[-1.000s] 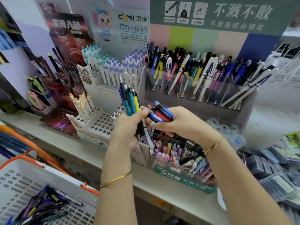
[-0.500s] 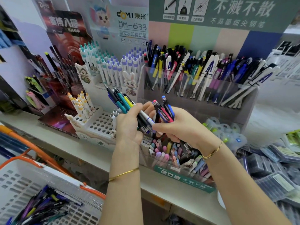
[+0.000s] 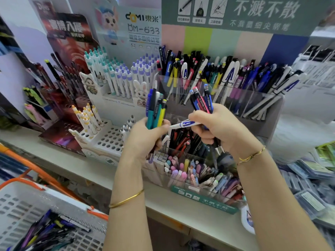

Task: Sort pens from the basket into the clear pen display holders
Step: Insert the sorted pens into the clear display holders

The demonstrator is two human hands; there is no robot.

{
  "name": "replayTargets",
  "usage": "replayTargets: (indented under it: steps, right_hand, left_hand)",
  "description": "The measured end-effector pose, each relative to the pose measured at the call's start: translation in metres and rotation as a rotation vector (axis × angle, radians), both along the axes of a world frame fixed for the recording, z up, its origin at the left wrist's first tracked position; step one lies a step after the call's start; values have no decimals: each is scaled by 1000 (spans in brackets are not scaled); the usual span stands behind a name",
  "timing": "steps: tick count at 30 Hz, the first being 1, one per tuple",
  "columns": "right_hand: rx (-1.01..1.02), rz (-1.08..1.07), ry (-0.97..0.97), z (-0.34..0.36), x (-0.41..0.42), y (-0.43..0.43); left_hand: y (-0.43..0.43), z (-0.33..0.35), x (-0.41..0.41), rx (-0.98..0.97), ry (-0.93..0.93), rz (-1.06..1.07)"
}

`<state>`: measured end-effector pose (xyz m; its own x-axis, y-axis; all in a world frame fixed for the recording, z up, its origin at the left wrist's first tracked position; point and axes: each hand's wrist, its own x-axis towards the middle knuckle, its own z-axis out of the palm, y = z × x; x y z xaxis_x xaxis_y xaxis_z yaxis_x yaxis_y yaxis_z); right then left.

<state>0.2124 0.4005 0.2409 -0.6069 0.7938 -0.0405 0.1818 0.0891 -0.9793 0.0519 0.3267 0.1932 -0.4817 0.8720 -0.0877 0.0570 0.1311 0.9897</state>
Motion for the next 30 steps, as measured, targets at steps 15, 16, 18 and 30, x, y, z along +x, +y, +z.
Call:
replayTargets:
  steps: [15,16,18,30]
  right_hand:
    - [23,-271,320,-23,-26,-10]
    - [40,-305,310,-20,-24,-6]
    - [60,-352,278,-17,-22,1]
    - [-300,-125,317,-30,-26,-3]
  left_hand:
    - [1,3,17,109,-623,-175]
    - [0,3,16,116,-657,-163]
    - [0,2,16,124,-656,-140]
    - [1,8,25,155,-652,-292]
